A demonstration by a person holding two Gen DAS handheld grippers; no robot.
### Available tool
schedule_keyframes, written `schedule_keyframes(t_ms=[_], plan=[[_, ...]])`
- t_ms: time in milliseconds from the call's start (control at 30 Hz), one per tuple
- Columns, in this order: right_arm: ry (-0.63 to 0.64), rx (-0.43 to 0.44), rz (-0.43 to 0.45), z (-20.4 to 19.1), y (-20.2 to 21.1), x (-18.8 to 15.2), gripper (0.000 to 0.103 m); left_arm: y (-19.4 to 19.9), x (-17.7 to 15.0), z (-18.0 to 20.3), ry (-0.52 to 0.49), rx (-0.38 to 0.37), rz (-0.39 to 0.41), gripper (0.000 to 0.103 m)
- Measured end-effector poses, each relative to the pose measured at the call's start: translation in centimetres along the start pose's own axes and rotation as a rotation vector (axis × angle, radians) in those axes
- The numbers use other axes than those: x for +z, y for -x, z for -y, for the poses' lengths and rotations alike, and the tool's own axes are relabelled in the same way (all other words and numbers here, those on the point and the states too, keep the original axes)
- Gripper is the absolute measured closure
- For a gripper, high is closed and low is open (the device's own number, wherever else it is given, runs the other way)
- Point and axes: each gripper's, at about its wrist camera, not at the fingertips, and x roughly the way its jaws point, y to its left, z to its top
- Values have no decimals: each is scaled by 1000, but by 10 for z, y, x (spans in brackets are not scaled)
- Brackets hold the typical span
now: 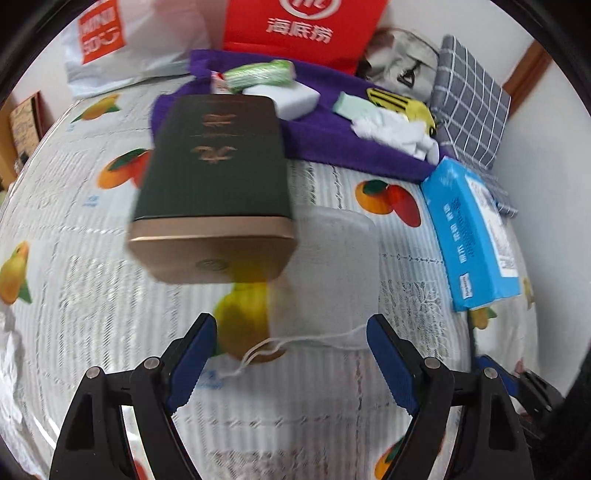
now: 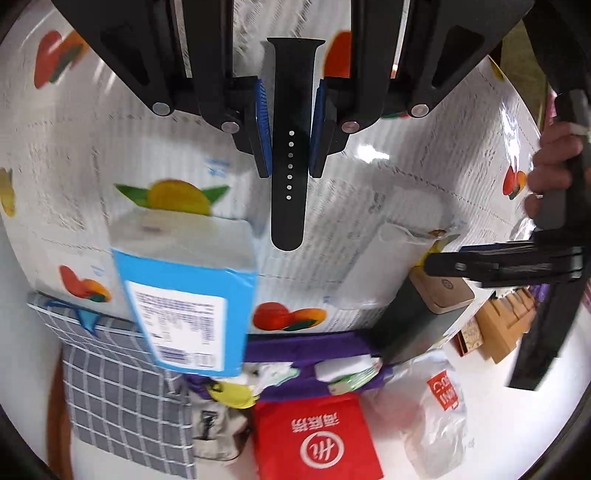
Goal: Organize soft objects
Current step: 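Grasp the black watch strap with the right gripper while the left moves toward the mesh bag, then close the left gripper on the clear mesh bag while the right holds the strap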
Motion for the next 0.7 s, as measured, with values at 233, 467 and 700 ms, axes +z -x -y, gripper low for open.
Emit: schedule_keyframes(t_ms=[233, 467, 700], plan=[[-33, -35, 46, 18, 19, -14, 83, -23, 1, 31, -74, 69, 19, 18], [-81, -40, 55, 36, 20, -18, 83, -34, 0, 63, -188, 167, 45, 23], [-109, -37, 33, 42, 10, -25, 83, -23, -7, 68, -216, 100, 50, 91]])
